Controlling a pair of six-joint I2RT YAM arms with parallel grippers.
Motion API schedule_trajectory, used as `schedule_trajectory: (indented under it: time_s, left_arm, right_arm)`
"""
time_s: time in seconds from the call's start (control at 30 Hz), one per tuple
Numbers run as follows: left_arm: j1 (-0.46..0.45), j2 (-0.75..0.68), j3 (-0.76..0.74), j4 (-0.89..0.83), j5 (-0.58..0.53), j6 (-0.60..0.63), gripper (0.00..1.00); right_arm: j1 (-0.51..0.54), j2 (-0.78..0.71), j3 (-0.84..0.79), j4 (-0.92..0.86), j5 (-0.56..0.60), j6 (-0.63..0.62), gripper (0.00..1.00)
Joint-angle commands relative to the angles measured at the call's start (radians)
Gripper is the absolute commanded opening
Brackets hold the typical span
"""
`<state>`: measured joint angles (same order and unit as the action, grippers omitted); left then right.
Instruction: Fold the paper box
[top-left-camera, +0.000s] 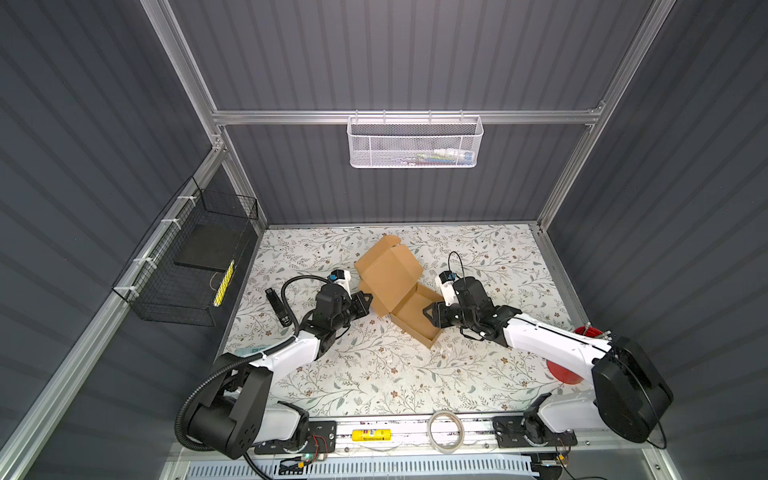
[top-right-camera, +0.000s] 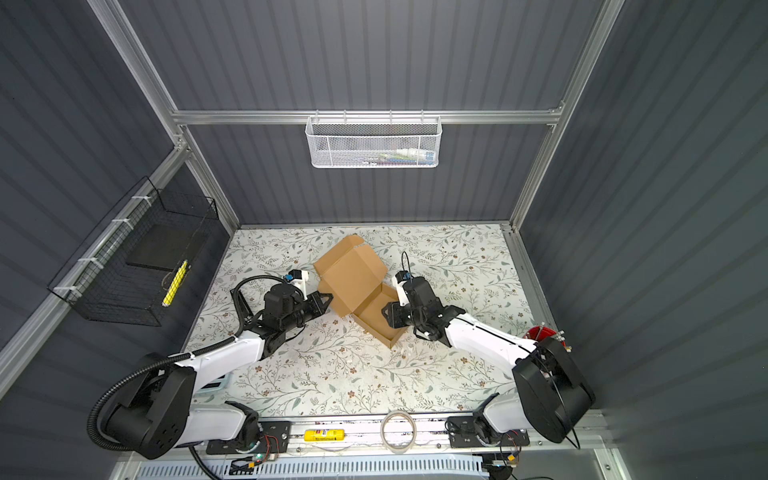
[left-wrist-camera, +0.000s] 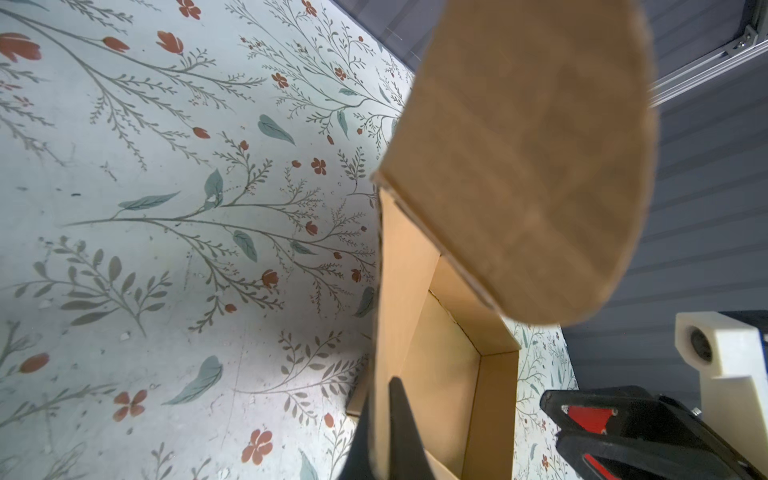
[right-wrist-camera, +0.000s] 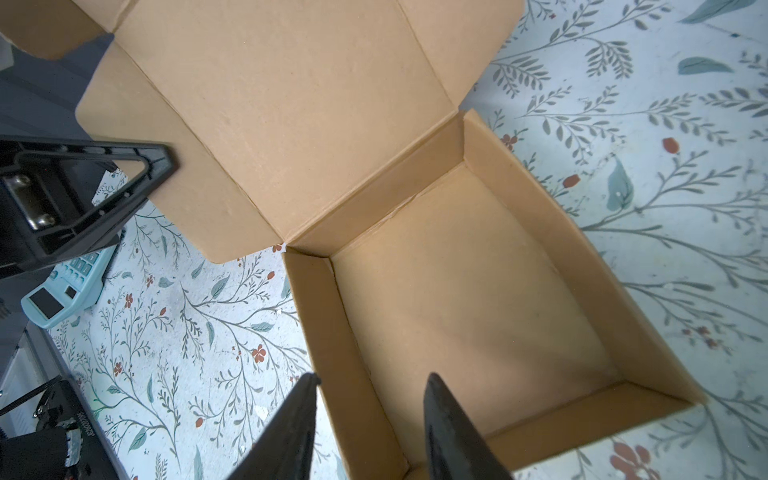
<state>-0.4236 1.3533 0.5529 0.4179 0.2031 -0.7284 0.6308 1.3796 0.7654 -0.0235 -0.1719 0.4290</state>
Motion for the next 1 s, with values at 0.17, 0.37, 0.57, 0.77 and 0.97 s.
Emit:
schedule_trajectory:
  time_s: [0.17, 0.37, 0.57, 0.77, 0.97]
  left_arm:
    - [0.005, 0.02, 0.087, -0.104, 0.013, 0.141, 0.0]
    - [0.005, 0.009, 0.118, -0.167, 0.008, 0.232, 0.0]
    - [0.005, 0.004, 0.144, -0.202, 0.002, 0.317, 0.0]
    - [0.005, 0.004, 0.171, -0.236, -0.001, 0.409, 0.0]
    - [0.005, -0.006, 0.188, -0.26, -0.013, 0.501, 0.0]
  right_arm:
    - [-0.016, -0.051, 0.014, -0.007, -0.001, -0.009, 0.48]
    - [-0.034, -0.045, 0.035, -0.014, 0.003, -0.016, 0.51]
    - [-0.053, -0.05, 0.042, -0.012, 0.016, -0.058, 0.51]
    - [-0.065, -0.04, 0.037, 0.017, 0.047, -0.126, 0.51]
    - [-0.104, -0.05, 0.053, 0.022, 0.051, -0.151, 0.51]
